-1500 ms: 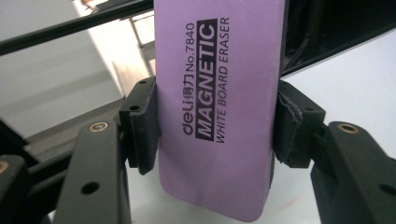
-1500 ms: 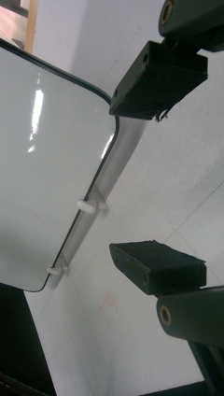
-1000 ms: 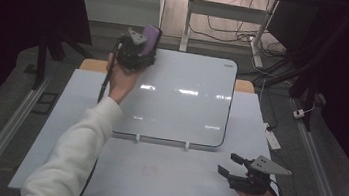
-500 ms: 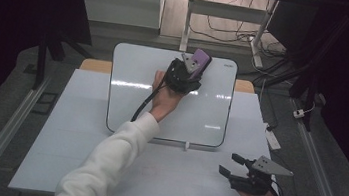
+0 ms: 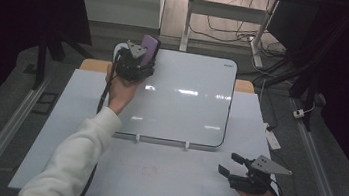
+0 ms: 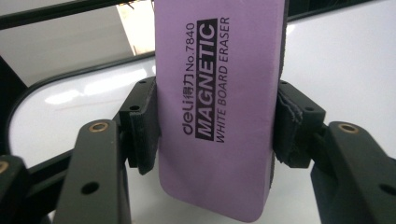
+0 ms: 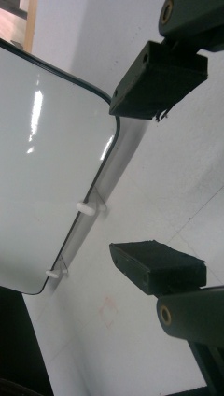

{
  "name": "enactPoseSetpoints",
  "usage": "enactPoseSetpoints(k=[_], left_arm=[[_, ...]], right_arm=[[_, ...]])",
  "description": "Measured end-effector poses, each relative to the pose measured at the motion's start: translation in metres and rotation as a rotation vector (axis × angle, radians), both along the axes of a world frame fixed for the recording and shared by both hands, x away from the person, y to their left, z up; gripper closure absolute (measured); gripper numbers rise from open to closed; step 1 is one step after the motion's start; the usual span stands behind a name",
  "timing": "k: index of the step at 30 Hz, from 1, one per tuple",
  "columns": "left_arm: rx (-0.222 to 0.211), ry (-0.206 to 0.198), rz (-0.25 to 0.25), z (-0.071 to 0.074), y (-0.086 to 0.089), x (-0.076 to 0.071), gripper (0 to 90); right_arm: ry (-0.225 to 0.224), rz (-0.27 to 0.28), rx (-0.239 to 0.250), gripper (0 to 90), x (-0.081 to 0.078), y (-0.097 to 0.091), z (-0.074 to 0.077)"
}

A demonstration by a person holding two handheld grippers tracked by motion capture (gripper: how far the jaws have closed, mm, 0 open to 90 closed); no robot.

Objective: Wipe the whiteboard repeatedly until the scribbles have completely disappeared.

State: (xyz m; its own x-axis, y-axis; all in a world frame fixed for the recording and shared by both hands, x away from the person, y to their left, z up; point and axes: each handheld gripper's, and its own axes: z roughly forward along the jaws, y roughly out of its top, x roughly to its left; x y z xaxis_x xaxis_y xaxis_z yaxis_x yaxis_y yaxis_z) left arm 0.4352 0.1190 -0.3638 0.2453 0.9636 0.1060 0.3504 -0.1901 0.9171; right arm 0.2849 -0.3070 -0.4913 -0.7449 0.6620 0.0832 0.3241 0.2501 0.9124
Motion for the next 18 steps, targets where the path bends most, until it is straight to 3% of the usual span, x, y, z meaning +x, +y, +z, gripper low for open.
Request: enactPoseSetpoints(k=[4, 12, 14, 17, 18], left_arm=[[-0.001, 0.013, -0.032, -0.002, -0.011, -0.001, 40.9], [0.037, 0.025, -0.136, -0.012, -0.048, -0.009, 40.9], [0.031, 0.026, -0.150, -0.013, -0.049, -0.011, 40.9], [-0.031, 0.024, -0.188, -0.012, -0.040, -0.020, 41.0], [-0.034, 0.019, -0.200, -0.012, -0.036, -0.025, 41.0]], right_arm=[[-0.002, 0.001, -0.006, 27.4, -0.001, 0.001, 0.000], [0.002, -0.004, -0.002, 27.4, 0.000, -0.001, -0.001], [0.003, -0.004, -0.003, 27.4, 0.000, -0.001, -0.001], [0.000, -0.003, -0.001, 27.4, 0.000, -0.001, -0.001], [-0.001, -0.004, -0.001, 27.4, 0.000, -0.001, 0.000]])
